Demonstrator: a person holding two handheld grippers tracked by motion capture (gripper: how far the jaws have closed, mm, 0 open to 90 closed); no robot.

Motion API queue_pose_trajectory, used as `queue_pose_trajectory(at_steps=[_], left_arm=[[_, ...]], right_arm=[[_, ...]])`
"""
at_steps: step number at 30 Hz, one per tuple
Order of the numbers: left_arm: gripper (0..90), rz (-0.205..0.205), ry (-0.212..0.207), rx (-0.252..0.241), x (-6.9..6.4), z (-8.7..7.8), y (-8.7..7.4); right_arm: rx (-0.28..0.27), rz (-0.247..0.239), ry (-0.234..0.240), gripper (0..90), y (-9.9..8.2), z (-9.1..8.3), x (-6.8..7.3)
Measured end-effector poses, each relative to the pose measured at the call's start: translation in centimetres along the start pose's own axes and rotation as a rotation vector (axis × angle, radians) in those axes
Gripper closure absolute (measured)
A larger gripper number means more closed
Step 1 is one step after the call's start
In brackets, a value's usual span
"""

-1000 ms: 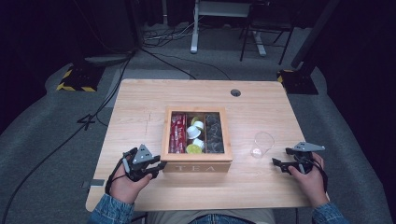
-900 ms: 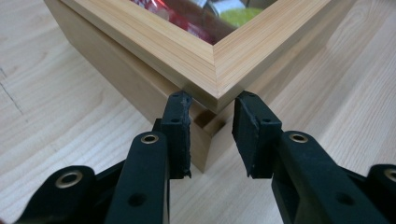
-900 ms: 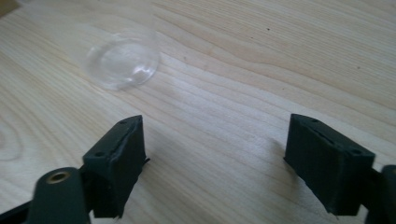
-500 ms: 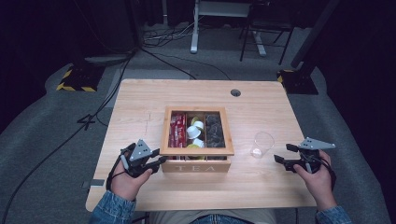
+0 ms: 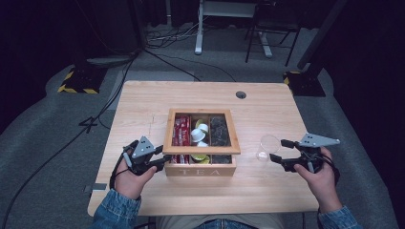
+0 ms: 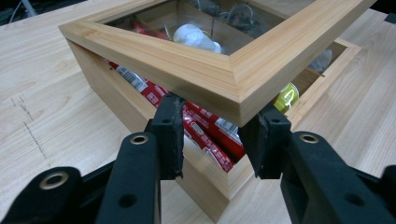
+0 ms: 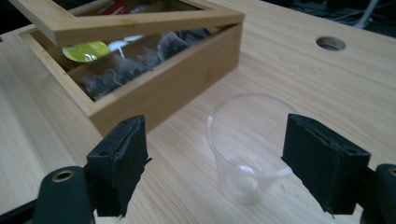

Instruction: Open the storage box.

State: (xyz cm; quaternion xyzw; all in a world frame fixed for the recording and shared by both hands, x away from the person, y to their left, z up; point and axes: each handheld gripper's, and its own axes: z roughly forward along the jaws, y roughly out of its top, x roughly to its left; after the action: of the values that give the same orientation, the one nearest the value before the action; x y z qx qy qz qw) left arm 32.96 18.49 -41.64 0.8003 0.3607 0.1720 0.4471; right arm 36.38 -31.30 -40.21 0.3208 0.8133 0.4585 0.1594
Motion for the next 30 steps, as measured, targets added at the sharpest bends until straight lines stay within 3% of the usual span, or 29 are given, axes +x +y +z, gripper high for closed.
queue_pose_trajectory(at_steps=[3,4,9,15,25,30], left_arm=[[60.1,-0.004,0.002,-0.006,0.1,0.1,0.2],[60.1,-0.005,0.004,-0.009,0.2,0.1,0.4],[59.8,-0.011,0.005,-0.013,0.3,0.1,0.6],[59.1,-0.014,0.008,-0.01,0.4,0.3,0.7],[59.1,-0.017,0.026,-0.008,0.1,0.2,0.8],[59.7,-0.019,0.028,-0.006,0.3,0.2,1.2]], right_arm=[[0.001,-0.022,0.013,21.6,0.7,0.5,0.6],[0.007,-0.05,0.036,21.1,1.7,1.4,1.4],[0.006,-0.091,0.082,20.9,3.2,3.2,2.8],[0.01,-0.116,0.117,20.7,4.3,5.1,4.1],[0.034,-0.206,0.128,24.3,5.6,7.9,5.6],[0.021,-0.25,0.099,28.3,5.8,8.8,6.2]])
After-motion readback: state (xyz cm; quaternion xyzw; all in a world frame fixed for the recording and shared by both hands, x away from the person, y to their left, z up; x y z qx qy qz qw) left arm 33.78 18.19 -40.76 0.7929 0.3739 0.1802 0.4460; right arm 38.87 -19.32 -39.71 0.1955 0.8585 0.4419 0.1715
